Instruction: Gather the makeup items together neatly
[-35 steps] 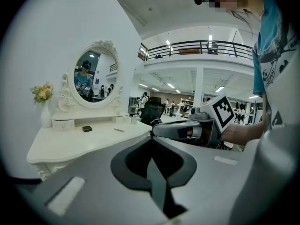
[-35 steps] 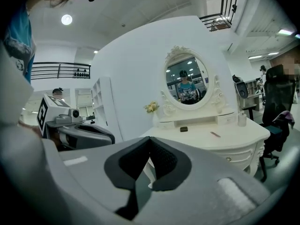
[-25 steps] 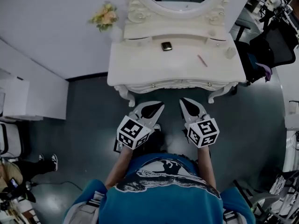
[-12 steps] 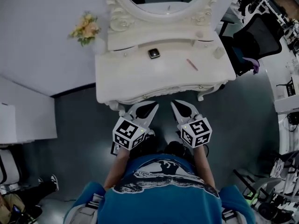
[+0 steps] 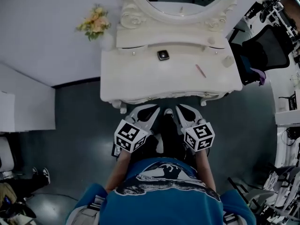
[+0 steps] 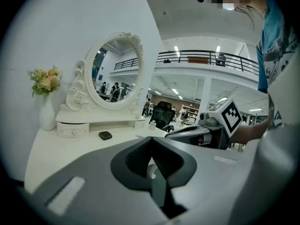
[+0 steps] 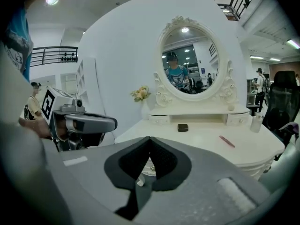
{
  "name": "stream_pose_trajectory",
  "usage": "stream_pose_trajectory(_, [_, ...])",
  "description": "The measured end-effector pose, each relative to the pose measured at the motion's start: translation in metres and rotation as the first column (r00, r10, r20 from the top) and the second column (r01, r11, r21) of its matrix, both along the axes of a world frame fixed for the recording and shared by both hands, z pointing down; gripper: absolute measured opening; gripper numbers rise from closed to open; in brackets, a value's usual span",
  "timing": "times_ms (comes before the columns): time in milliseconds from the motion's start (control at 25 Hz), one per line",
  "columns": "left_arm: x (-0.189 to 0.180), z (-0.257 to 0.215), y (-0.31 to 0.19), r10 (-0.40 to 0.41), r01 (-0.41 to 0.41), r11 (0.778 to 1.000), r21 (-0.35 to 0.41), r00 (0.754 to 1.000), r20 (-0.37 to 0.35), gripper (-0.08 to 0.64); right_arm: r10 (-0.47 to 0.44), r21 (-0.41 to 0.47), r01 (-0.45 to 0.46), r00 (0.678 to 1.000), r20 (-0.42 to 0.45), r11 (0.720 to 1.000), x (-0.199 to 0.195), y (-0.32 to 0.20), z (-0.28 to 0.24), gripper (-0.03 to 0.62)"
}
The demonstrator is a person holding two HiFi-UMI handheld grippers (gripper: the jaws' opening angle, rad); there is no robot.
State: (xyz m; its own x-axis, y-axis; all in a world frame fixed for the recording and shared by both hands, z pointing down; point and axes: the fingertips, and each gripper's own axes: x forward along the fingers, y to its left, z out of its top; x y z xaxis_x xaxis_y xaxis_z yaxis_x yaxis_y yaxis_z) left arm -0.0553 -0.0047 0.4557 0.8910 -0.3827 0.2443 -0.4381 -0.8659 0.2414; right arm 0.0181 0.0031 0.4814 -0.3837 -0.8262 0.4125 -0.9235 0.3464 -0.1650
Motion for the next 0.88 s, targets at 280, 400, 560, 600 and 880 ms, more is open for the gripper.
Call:
stream_pose_trajectory(280, [-0.014, -0.005, -0.045, -0.135, 0.134, 0.991, 0.026, 0.990, 0.030, 0.014, -0.098, 0.015, 0.097, 0.994, 0.038, 0.995, -0.003, -0.056, 0.005, 0.003])
stream_pose_trajectory(400, [-0.013, -0.011, -0.075, -0.183, 0.181, 0.983, 0.040, 0.983, 0.029, 0.014, -0.133, 0.020, 0.133, 0.990, 0.035, 0.991, 0.002, -0.090, 0.004, 0.003])
stream_pose_trajectory(560, [0.003, -0.019, -0.115, -0.228, 0.227, 0.973, 0.052, 0.974, 0.015, 0.014, -0.182, 0.014, 0.181, 0.983, 0.012, 0.983, 0.016, -0.132, 0.004, 0.003])
stream_pose_trajectory(600, [0.008, -0.020, -0.123, -0.233, 0.232, 0.971, 0.054, 0.972, 0.016, 0.014, -0.186, 0.010, 0.186, 0.982, 0.011, 0.982, 0.020, -0.142, 0.005, 0.003])
stream_pose_trajectory(880, [0.034, -0.018, -0.157, -0.258, 0.256, 0.966, 0.044, 0.965, 0.053, 0.014, -0.199, -0.040, 0.200, 0.980, 0.027, 0.979, 0.047, -0.195, 0.028, 0.018])
